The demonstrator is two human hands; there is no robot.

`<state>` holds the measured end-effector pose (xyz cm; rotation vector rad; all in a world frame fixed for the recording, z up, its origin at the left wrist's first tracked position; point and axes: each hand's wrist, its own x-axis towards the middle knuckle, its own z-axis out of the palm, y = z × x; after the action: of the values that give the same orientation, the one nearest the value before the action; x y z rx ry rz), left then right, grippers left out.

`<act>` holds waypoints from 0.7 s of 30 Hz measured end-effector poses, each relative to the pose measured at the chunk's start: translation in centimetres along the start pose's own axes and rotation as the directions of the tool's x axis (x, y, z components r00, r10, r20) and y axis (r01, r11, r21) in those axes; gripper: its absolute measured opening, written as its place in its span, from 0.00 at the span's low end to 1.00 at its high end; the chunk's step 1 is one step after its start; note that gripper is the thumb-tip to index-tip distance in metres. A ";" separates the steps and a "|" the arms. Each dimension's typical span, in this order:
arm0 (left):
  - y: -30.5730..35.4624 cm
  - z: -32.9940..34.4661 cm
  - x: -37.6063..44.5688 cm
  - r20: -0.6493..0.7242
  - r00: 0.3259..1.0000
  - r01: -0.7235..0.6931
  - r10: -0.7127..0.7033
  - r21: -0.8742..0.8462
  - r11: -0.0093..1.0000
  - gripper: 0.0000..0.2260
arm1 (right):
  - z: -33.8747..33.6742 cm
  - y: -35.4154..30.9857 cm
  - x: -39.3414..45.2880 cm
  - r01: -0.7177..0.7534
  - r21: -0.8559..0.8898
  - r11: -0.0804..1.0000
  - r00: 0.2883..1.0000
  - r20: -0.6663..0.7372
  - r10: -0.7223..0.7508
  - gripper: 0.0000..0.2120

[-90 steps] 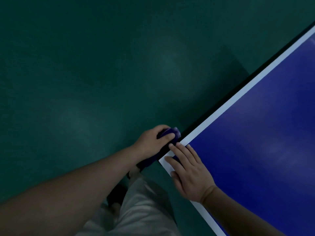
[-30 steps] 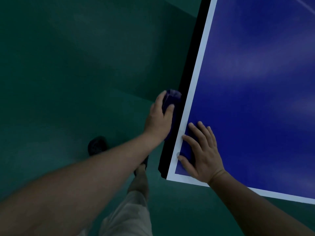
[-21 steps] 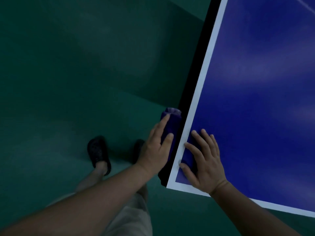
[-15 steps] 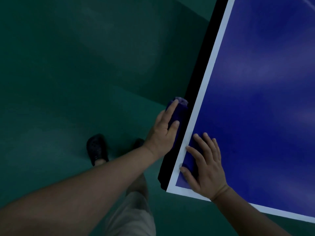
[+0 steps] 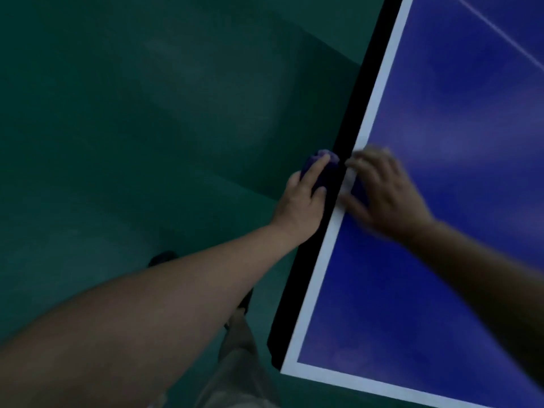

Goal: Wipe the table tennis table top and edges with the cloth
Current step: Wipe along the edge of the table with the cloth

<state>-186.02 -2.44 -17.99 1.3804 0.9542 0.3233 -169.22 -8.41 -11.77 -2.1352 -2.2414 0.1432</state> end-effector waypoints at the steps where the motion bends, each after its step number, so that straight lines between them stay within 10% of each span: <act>1: 0.5 0.0 0.7 0.014 1.000 0.015 -0.015 0.005 1.000 0.25 | -0.3 2.1 1.8 0.015 -0.038 0.999 0.999 0.031 -0.014 0.30; 11: -1.0 0.3 -4.1 0.020 0.995 -0.099 0.100 -0.062 0.993 0.24 | 1.5 5.9 5.1 -0.086 0.026 0.996 0.995 0.050 0.085 0.33; 21: 2.3 0.2 7.8 0.035 0.993 -0.119 0.117 0.073 0.990 0.29 | 1.6 6.3 5.3 -0.086 0.051 0.995 0.996 0.029 0.084 0.34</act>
<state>-180.42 3.43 -18.86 1.5099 0.8688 0.3571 -163.40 -2.87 -14.14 -2.2152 -2.1359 0.2320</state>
